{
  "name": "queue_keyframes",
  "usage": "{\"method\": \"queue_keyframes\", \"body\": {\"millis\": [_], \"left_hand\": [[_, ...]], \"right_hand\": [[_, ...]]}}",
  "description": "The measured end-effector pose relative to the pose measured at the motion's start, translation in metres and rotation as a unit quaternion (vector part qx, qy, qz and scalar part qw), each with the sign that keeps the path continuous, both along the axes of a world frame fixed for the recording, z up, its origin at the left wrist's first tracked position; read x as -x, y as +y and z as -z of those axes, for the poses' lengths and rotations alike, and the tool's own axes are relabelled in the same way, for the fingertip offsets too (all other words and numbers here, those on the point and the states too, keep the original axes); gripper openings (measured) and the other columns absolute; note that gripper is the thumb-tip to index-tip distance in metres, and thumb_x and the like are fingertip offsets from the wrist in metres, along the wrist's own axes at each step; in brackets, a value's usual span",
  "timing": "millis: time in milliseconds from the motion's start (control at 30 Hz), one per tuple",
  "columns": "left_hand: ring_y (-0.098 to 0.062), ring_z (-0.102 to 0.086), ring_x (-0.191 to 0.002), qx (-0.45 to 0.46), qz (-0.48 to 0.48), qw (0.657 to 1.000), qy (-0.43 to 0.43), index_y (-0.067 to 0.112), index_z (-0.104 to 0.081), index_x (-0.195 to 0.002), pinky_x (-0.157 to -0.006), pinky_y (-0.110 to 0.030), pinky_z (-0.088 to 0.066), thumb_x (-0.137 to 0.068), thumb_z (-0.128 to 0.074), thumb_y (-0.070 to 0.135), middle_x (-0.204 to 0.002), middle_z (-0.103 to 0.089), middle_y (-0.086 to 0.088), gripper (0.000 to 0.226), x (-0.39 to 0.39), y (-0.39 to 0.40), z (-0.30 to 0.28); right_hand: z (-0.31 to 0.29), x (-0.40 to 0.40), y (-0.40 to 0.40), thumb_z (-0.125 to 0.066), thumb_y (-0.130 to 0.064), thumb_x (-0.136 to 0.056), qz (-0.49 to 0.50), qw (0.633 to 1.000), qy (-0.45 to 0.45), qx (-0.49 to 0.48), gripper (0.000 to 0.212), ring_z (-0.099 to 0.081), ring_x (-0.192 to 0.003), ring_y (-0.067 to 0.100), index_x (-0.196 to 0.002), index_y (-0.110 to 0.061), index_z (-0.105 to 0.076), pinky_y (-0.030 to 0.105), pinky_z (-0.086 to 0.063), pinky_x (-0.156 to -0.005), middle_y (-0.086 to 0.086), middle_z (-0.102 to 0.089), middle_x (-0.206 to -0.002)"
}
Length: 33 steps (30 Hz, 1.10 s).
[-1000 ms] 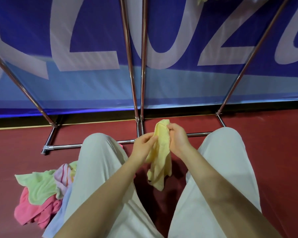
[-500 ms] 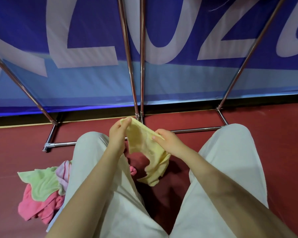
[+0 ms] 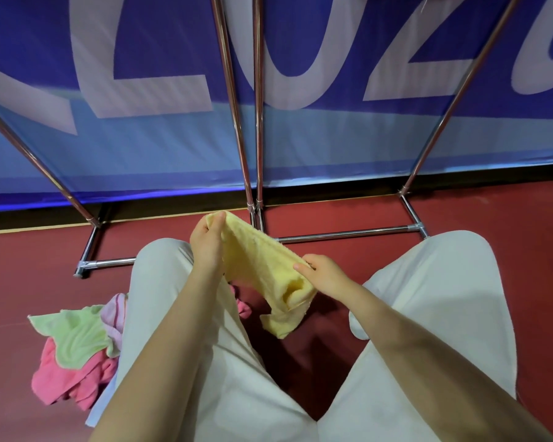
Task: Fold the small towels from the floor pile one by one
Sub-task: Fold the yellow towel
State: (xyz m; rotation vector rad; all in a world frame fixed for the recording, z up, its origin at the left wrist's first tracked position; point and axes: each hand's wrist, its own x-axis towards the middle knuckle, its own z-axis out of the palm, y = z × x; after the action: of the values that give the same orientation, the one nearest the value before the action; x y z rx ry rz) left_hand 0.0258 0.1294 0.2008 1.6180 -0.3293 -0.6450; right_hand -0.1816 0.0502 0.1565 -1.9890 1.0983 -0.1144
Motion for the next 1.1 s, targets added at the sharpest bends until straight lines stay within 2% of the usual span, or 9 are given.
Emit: {"method": "queue_keyframes", "body": {"millis": [167,333,400,533,700,800,933,1033,1100], "left_hand": [[-0.016,-0.055,-0.084,-0.006,-0.062,0.998,0.008,0.025,-0.063,-0.079,-0.081,-0.037,-0.047,-0.093,-0.057,0.034,-0.079,-0.061,0.005,0.018,-0.010,0.002,0.006],[-0.018,-0.051,-0.090,-0.017,-0.091,0.996,0.017,0.020,-0.060,-0.089,-0.083,-0.033,-0.042,-0.097,-0.053,0.033,-0.087,-0.058,0.003,0.017,-0.010,0.004,0.009],[-0.018,-0.050,-0.093,-0.027,-0.100,0.994,0.030,0.019,-0.060,-0.098,-0.084,-0.033,-0.042,-0.099,-0.050,0.032,-0.095,-0.058,0.001,0.017,-0.010,0.004,0.009],[-0.020,-0.052,-0.094,-0.042,-0.101,0.992,0.068,0.016,-0.061,-0.103,-0.084,-0.034,-0.043,-0.099,-0.047,0.029,-0.094,-0.058,0.000,0.020,-0.011,0.002,0.014],[-0.017,-0.049,-0.085,-0.056,-0.042,0.997,0.026,0.016,-0.065,-0.097,-0.075,-0.030,-0.040,-0.099,-0.035,0.022,-0.095,-0.060,-0.002,0.031,0.004,-0.006,0.010],[-0.019,-0.054,-0.093,-0.054,0.004,0.998,-0.021,0.017,-0.066,-0.107,-0.083,-0.032,-0.044,-0.101,-0.032,0.022,-0.101,-0.061,-0.002,0.035,0.017,-0.007,0.008],[-0.008,-0.057,-0.087,-0.007,0.068,0.998,-0.002,0.019,-0.064,-0.113,-0.068,-0.020,-0.044,-0.104,-0.035,0.025,-0.095,-0.061,0.007,0.031,0.037,-0.006,0.000],[-0.006,-0.062,-0.095,0.026,0.127,0.992,0.003,0.021,-0.063,-0.120,-0.076,-0.021,-0.050,-0.105,-0.033,0.029,-0.105,-0.065,0.007,0.034,0.041,-0.005,0.004],[-0.012,-0.063,-0.098,0.020,0.142,0.990,-0.005,0.023,-0.066,-0.109,-0.084,-0.028,-0.051,-0.104,-0.034,0.029,-0.103,-0.066,0.005,0.033,0.042,-0.005,0.009]], "right_hand": [[0.013,0.014,0.003,-0.047,-0.036,-0.097,0.001,0.999,0.043,-0.033,0.042,-0.035,-0.060,0.013,-0.062,-0.019,-0.033,0.034,-0.028,-0.062,-0.005,-0.037,-0.061],[-0.003,0.010,-0.003,-0.057,-0.034,-0.093,0.083,0.990,-0.053,-0.103,0.032,-0.046,-0.063,0.013,-0.068,-0.016,-0.046,0.029,-0.034,-0.061,-0.001,-0.048,-0.067],[-0.011,0.008,-0.005,-0.064,-0.033,-0.088,0.113,0.970,-0.128,-0.174,0.021,-0.063,-0.082,0.019,-0.088,-0.012,-0.064,0.032,-0.048,-0.075,0.004,-0.068,-0.086],[-0.030,-0.003,-0.006,-0.060,-0.026,-0.091,0.159,0.946,-0.199,-0.201,0.026,-0.063,-0.105,0.019,-0.113,-0.011,-0.065,0.037,-0.047,-0.098,0.004,-0.069,-0.111],[-0.055,-0.021,-0.003,-0.051,-0.018,-0.096,0.185,0.941,-0.250,-0.133,0.021,-0.057,-0.088,0.013,-0.102,-0.003,-0.065,0.029,-0.043,-0.084,0.001,-0.063,-0.092],[-0.066,-0.033,0.000,-0.051,-0.018,-0.096,0.173,0.947,-0.253,-0.096,0.015,-0.057,-0.089,0.013,-0.098,-0.012,-0.064,0.029,-0.043,-0.084,-0.001,-0.063,-0.093],[-0.067,-0.048,0.006,-0.054,-0.018,-0.093,0.101,0.968,-0.219,-0.076,0.018,-0.059,-0.093,0.015,-0.104,-0.012,-0.066,0.027,-0.044,-0.081,0.001,-0.066,-0.098],[-0.066,-0.060,0.012,-0.055,-0.019,-0.093,0.082,0.967,-0.220,-0.103,0.023,-0.059,-0.098,0.013,-0.112,-0.012,-0.066,0.026,-0.044,-0.086,-0.001,-0.065,-0.104],[-0.065,-0.067,0.012,-0.054,-0.018,-0.094,0.092,0.963,-0.229,-0.112,0.023,-0.060,-0.101,0.015,-0.112,-0.012,-0.066,0.028,-0.045,-0.089,0.002,-0.066,-0.106]]}}
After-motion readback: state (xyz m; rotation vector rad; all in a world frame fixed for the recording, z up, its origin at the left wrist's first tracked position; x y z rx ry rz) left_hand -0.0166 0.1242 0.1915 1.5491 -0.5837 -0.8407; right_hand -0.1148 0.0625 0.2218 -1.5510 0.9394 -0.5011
